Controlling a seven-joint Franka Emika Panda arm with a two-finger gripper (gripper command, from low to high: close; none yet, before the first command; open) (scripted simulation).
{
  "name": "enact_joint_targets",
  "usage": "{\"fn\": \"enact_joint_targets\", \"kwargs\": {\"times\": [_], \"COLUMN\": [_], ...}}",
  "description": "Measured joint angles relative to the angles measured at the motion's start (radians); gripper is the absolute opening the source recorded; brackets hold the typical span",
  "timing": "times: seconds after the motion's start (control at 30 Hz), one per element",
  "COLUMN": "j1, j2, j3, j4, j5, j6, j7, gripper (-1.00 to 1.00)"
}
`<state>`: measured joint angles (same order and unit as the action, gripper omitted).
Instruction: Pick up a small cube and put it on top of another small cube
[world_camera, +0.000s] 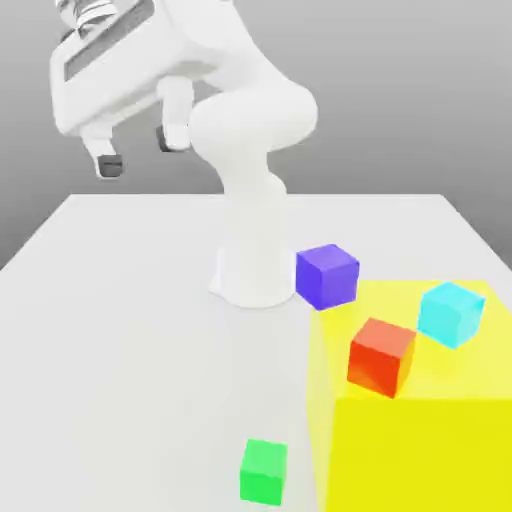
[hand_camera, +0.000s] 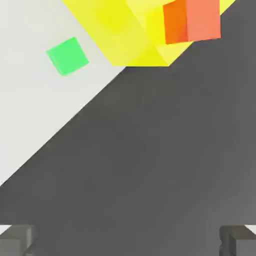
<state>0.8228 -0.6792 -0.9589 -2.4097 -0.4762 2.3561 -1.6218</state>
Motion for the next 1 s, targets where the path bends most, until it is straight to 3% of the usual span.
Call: {"fn": "enact_joint_targets", "kwargs": {"times": [0.57,1.0], "j1": [0.479,0.905], "j2": [0.088,0.004], "j3": [-0.472,-0.87], "j4": [-0.037,-0.041], "j5": [-0.217,-0.535], "j6": [0.072,0.045], "j7": [-0.749,-1.212], "gripper": [0.0,0.0]}}
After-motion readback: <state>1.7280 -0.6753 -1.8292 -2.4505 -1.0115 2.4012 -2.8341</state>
